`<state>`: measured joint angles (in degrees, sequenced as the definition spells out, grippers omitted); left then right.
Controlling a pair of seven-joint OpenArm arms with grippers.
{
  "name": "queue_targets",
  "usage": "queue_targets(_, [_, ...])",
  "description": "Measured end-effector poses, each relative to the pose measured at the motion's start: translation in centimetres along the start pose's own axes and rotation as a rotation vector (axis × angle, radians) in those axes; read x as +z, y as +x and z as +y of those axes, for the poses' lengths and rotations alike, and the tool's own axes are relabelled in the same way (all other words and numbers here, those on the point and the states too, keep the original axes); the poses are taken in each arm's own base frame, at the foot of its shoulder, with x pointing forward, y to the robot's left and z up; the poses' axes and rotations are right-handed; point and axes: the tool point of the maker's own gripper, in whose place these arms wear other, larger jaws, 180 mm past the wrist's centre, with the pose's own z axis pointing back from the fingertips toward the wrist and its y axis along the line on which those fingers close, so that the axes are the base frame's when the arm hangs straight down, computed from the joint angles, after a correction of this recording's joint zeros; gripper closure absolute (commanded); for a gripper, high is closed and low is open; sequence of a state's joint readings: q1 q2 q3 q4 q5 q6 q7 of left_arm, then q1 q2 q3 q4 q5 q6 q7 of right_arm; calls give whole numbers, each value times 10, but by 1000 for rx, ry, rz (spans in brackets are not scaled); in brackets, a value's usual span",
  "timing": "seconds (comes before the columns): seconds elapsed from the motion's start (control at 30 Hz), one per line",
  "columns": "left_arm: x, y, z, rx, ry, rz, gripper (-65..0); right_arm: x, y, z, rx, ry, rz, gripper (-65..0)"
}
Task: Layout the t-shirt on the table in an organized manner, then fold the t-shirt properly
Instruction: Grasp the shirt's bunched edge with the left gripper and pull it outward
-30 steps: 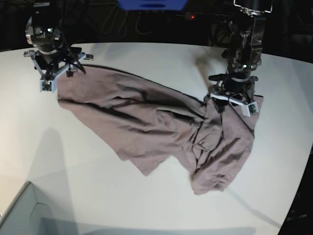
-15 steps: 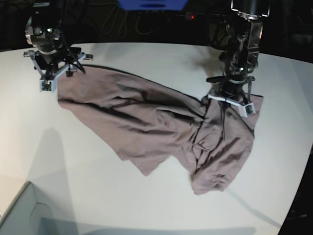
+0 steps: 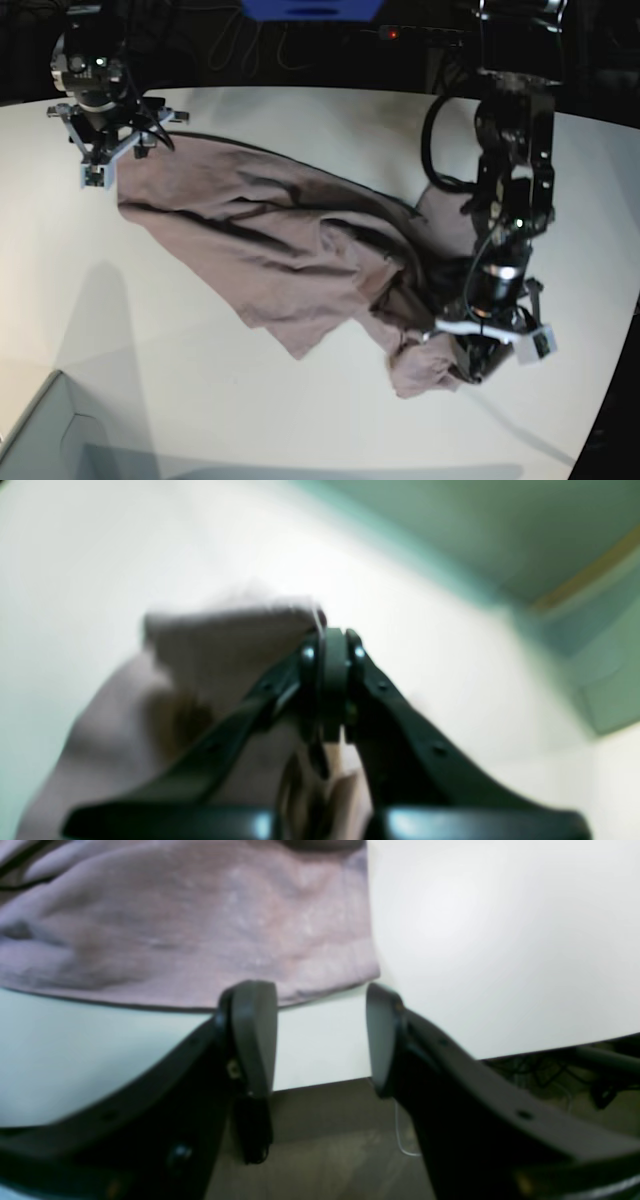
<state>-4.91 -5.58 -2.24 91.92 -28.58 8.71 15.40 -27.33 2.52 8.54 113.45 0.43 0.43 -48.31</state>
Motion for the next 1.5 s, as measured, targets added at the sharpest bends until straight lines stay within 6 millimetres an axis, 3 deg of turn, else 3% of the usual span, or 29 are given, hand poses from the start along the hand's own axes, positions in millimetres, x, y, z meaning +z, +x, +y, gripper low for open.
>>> queue_targets(0.17, [-39,62,-58,54,-99,-134,-1,0,0,0,2,0,0,-291])
queue_targets(0.27, [-70,77,-98,21,-166,-137,-1,-2,9,-2,-2,-7,-17,-291])
queue_targets(0.47, [-141,62,-153,-25,-182,-63,-4,-2,10,-1,-8,-6,-20,-291])
queue_targets(0.6, [-169,48,-182,-92,-176,-58,-20,-3,15,0,-14,-5,-34,-291])
queue_targets(0.67, [-176,45,-188,-148,-174,-50,-91,-3,20,0,-15,-4,-50,-291])
queue_targets(0.8, [-180,47,-183,-259,-174,-60,-303,-4,14,2,-22,-1,-29,-291])
queue_targets(0.9, [-171,10,-180,-315,-189,-21,-363,-4,15,4,-27,3,-30,-291])
queue_targets(1.0, [-150,-49,-160,-288,-195,85,-361,-4,15,5,-25,6,-31,-291])
queue_targets(1.07, [-133,-71,-127,-286,-186,106,-362,-4,15,4,-17,5,-30,-294])
queue_targets(1.2, [-104,-58,-21,-329,-56,52,-365,-5,18,5,-17,6,-37,-295])
queue_targets(1.27, [-78,-60,27,-336,-1,47,-366,-4,15,7,-21,12,-26,-302])
queue_targets(1.4, [-28,-86,105,-269,148,116,-367,-5,17,6,-19,11,-33,-359])
queue_targets(1.5, [-5,-83,157,-225,285,111,-367,-5,16,3,-14,3,-31,-373])
